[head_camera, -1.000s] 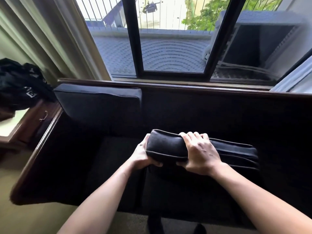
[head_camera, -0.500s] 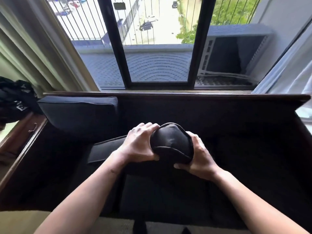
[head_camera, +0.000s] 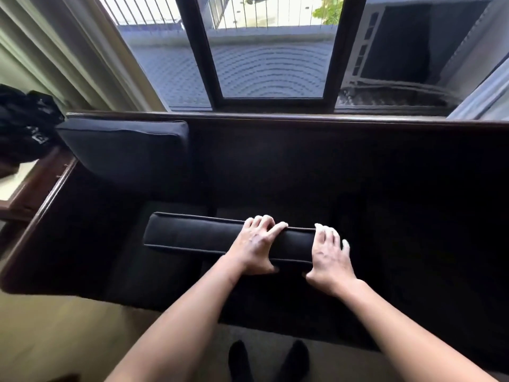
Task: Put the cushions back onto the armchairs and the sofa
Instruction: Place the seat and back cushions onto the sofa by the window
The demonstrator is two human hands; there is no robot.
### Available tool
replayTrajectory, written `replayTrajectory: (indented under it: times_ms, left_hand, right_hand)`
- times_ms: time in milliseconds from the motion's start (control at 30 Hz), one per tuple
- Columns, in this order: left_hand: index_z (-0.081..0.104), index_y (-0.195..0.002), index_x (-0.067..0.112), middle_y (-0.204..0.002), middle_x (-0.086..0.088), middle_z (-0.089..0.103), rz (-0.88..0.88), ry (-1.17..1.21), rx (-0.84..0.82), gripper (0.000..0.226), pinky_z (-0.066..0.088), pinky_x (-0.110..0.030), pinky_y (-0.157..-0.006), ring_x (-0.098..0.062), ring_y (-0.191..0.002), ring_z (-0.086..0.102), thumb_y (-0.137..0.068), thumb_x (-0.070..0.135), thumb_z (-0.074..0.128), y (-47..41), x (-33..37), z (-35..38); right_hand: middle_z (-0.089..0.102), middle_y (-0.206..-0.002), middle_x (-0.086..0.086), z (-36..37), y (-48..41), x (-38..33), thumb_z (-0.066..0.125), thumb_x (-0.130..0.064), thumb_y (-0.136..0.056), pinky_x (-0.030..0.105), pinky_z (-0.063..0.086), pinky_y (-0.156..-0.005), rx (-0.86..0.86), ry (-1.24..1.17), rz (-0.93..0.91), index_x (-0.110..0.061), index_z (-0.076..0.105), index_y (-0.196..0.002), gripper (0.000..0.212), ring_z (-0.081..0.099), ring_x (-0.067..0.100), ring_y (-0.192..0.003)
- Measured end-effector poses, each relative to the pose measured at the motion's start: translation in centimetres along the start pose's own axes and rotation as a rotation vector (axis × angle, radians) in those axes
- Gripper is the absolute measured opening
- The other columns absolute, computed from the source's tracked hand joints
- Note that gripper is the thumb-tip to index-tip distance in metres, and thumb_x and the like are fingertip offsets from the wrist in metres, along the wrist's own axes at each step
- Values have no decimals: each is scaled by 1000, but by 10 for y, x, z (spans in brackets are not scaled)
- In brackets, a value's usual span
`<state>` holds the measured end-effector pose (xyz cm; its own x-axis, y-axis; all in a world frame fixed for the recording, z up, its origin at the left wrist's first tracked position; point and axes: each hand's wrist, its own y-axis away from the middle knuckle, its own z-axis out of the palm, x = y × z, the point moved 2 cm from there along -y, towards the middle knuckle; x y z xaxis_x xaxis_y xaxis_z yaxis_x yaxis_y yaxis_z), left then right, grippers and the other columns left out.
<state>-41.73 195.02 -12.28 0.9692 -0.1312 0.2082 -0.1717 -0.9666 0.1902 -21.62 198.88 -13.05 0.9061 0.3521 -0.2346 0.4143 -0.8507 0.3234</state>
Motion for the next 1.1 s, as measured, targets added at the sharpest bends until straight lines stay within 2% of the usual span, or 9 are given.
replayTrajectory:
  times_ms: [133, 233, 300, 367, 500, 600, 700, 867, 1100]
  left_hand:
    - [24, -161, 29, -140, -4, 47, -79, -133, -31, 124, 23, -45, -121, -25, -132, 45, -53, 54, 78, 19, -55, -1]
    - [20, -162, 30, -141, -4, 46, -139, -170, -77, 127, 22, -47, -123, -25, -134, 42, -51, 55, 79, 36, -96, -7]
    - [18, -162, 30, -141, -3, 44, -171, -187, -103, 128, 20, -49, -124, -25, -135, 41, -52, 52, 79, 45, -119, -10]
    - [14, -161, 31, -142, -3, 42, -199, -211, -140, 127, 18, -50, -125, -25, -135, 39, -53, 50, 77, 53, -142, -14]
    - [13, -159, 30, -142, -4, 42, -243, -236, -204, 122, 19, -54, -124, -26, -137, 40, -56, 55, 75, 55, -185, -28]
    - [29, -154, 26, -130, -3, 51, -215, -254, -218, 120, 28, -54, -118, -26, -123, 50, -49, 63, 75, 42, -204, -33]
    - [37, -149, 25, -120, 0, 55, -174, -239, -217, 107, 37, -48, -109, -25, -110, 54, -51, 51, 74, 21, -214, -41]
    - [40, -141, 28, -115, 2, 55, -126, -205, -238, 87, 44, -46, -91, -24, -107, 55, -58, 39, 66, -27, -218, -75]
    - [46, -131, 31, -111, 2, 58, -78, -203, -181, 77, 43, -44, -83, -24, -105, 57, -58, 41, 71, -108, -234, -124]
  right_hand:
    - [10, -162, 20, 0, -12, -24, 72, -39, -70, 65, 10, -121, 33, 261, -76, 4, -5, -155, 122, 4, 41, -154]
    - [20, -159, 18, 7, -27, -48, 74, -50, -68, 69, 2, -120, 26, 317, -216, 2, 3, -156, 124, 13, 40, -152]
    - [34, -152, 14, 11, -38, -63, 76, -61, -62, 67, 7, -121, 25, 309, -294, -2, 14, -157, 128, 30, 34, -145]
    - [46, -140, 9, 12, -48, -72, 78, -66, -54, 60, 19, -120, 29, 282, -314, -7, 25, -154, 127, 44, 30, -131]
    - [55, -124, 5, 3, -60, -68, 76, -65, -50, 49, 36, -107, 47, 236, -272, -12, 38, -146, 116, 53, 27, -114]
    - [57, -117, 2, -6, -74, -64, 73, -65, -49, 47, 39, -101, 49, 227, -255, -14, 44, -141, 109, 55, 27, -108]
    - [59, -110, 0, -18, -91, -63, 75, -64, -47, 45, 41, -94, 40, 214, -218, -16, 50, -136, 104, 56, 25, -101]
    - [60, -108, -6, -49, -124, -56, 72, -70, -45, 43, 40, -91, 11, 225, -165, -23, 51, -133, 103, 58, 21, -101]
    - [62, -113, -4, -102, -185, -45, 78, -68, -46, 45, 38, -94, 77, 257, -116, -23, 50, -136, 104, 58, 22, -105]
